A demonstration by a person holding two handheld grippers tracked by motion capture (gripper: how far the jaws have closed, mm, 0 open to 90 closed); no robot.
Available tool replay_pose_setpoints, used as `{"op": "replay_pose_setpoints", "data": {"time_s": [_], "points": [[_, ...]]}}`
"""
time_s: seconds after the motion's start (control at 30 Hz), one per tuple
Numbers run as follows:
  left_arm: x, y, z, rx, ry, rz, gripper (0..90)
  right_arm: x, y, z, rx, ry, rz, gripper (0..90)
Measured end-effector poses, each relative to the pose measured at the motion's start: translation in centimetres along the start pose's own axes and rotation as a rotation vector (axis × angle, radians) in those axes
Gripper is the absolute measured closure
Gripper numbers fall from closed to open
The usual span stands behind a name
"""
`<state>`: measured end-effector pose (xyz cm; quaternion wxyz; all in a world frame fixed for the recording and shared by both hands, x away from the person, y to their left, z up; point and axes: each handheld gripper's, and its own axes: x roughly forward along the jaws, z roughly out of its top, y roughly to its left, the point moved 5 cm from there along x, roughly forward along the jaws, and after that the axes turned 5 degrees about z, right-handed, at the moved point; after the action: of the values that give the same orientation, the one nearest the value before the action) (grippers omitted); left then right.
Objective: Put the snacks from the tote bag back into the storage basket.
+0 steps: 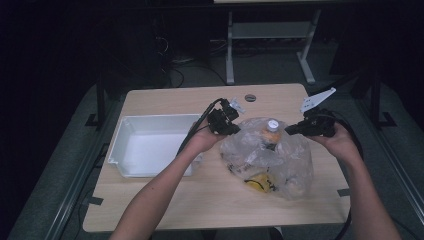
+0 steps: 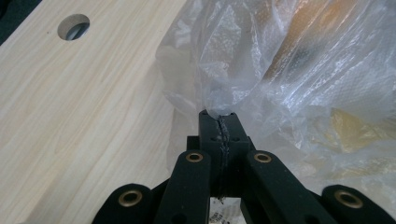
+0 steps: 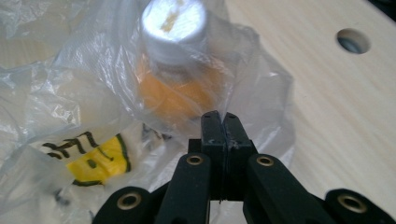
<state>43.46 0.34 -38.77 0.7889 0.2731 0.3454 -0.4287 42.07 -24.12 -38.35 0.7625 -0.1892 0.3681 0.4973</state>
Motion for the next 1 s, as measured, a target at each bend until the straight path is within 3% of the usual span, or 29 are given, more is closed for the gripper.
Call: {"op": "replay_pose_setpoints", "data": {"time_s": [0.17,0.4,1.0], "points": [[0.1,0.6,0.4,-0.019,-0.013,-0.012,90.0,-1.1,-0.3,0.5,0.011,-0.021,-0.033,89.8],[-0.2,1.0,1.4,-0.016,-0.024,-0.023,90.0,-2.0,-1.1,1.1,0.024,-0.042,-0.049,89.9],[-2.3,1.9,1.6,-0.018,-0.044,0.025,89.9,-3.5,-0.7,1.8,0.008,-0.073,-0.106,89.9]]}}
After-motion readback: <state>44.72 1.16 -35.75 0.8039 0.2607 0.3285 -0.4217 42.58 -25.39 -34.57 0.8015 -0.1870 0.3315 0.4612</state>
